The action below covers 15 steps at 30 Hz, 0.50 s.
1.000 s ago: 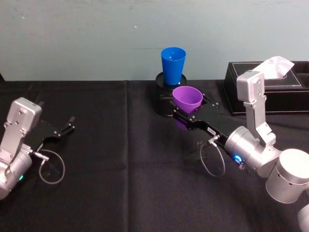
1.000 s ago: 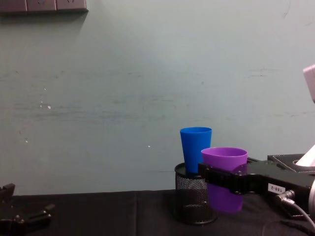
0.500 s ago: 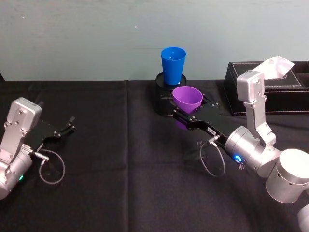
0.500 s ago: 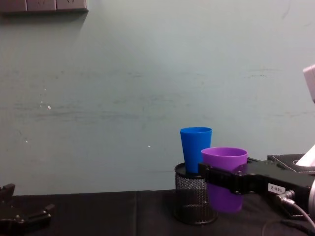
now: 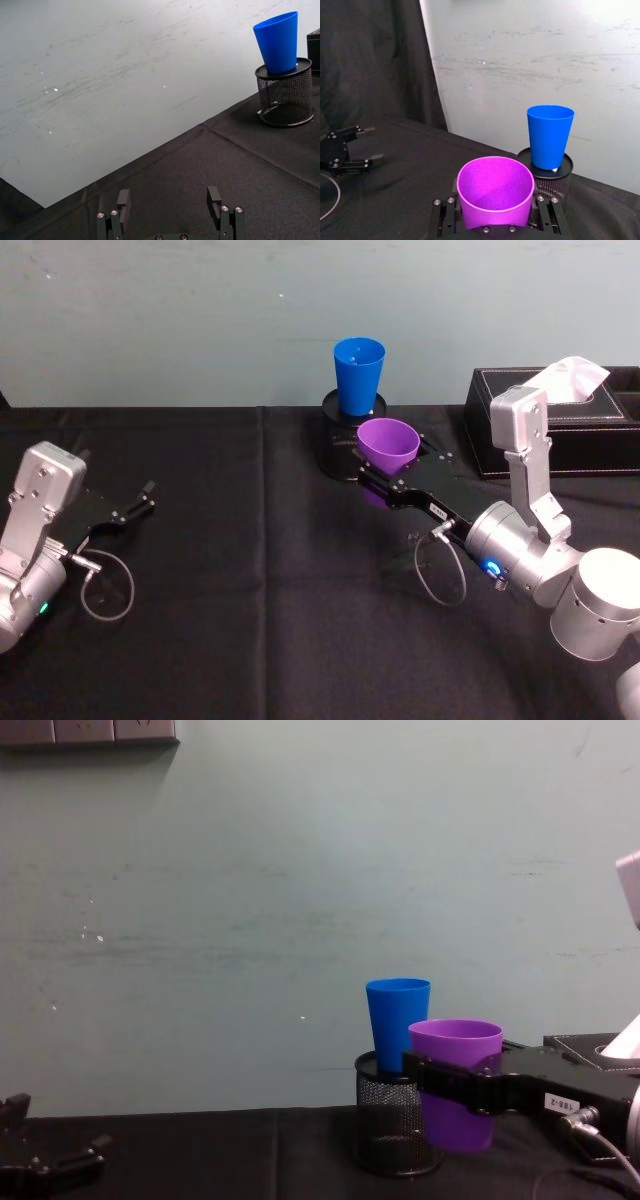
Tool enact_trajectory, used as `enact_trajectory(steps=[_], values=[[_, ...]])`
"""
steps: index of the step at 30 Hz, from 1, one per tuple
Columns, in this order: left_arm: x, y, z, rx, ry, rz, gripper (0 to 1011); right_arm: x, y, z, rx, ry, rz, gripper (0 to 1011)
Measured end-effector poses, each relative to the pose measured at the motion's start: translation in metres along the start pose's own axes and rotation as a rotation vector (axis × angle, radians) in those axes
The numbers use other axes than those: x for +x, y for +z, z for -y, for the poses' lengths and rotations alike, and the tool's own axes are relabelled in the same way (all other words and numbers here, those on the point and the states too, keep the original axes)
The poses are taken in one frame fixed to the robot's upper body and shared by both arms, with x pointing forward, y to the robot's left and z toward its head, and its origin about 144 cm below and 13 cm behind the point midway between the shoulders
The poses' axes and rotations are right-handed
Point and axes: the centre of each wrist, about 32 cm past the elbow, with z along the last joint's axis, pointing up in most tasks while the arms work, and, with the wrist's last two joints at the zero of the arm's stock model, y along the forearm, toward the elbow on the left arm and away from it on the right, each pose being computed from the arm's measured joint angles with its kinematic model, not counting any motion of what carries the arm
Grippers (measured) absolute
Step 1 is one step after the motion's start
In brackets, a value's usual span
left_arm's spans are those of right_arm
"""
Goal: Pick up one cup with a gripper and tap it against the other cup.
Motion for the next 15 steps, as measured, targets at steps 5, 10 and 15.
enact_trajectory(steps=[5,10,15], values=[[0.0000,0.0000,0.0000,0.000,0.000,0.000,1000,0.0000,0.0000,0.0000,0.000,0.000,0.000,731],[0.0000,0.0000,0.0000,0.000,0.000,0.000,1000,0.0000,0.0000,0.0000,0.000,0.000,0.000,731],[0.0000,0.0000,0.0000,0.000,0.000,0.000,1000,0.0000,0.0000,0.0000,0.000,0.000,0.000,731]])
